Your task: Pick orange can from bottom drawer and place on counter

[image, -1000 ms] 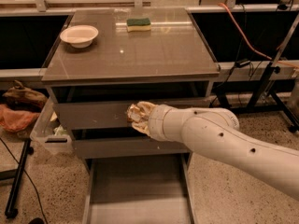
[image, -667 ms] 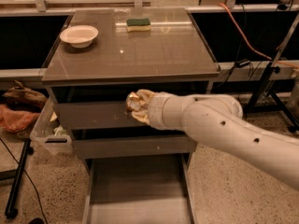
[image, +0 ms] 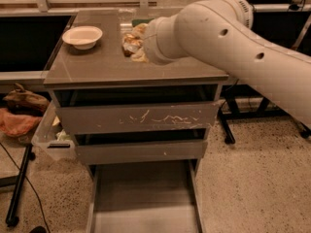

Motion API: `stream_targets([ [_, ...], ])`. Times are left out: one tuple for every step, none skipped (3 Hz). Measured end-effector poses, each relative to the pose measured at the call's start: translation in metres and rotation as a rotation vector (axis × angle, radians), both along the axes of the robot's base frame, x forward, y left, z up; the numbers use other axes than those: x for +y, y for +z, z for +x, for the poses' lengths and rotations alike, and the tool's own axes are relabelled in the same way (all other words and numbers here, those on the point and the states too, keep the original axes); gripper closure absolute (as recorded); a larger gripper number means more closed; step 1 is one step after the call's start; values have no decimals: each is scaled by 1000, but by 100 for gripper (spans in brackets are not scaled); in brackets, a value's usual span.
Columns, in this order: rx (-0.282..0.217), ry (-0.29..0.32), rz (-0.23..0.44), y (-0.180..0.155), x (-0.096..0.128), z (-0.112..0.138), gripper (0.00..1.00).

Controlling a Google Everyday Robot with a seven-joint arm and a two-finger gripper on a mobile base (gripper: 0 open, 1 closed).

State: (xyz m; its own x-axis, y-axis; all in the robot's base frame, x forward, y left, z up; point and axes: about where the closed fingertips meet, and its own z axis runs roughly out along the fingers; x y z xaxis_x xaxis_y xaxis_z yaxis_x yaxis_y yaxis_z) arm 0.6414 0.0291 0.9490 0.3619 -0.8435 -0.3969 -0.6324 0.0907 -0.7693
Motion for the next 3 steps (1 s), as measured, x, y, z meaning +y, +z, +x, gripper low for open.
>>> stream_targets([
  [0, -2, 0, 0, -1, 0, 100],
  [-53, -20, 14, 5, -10, 29, 100],
  [-54, -7, 95, 0, -17, 71, 100],
])
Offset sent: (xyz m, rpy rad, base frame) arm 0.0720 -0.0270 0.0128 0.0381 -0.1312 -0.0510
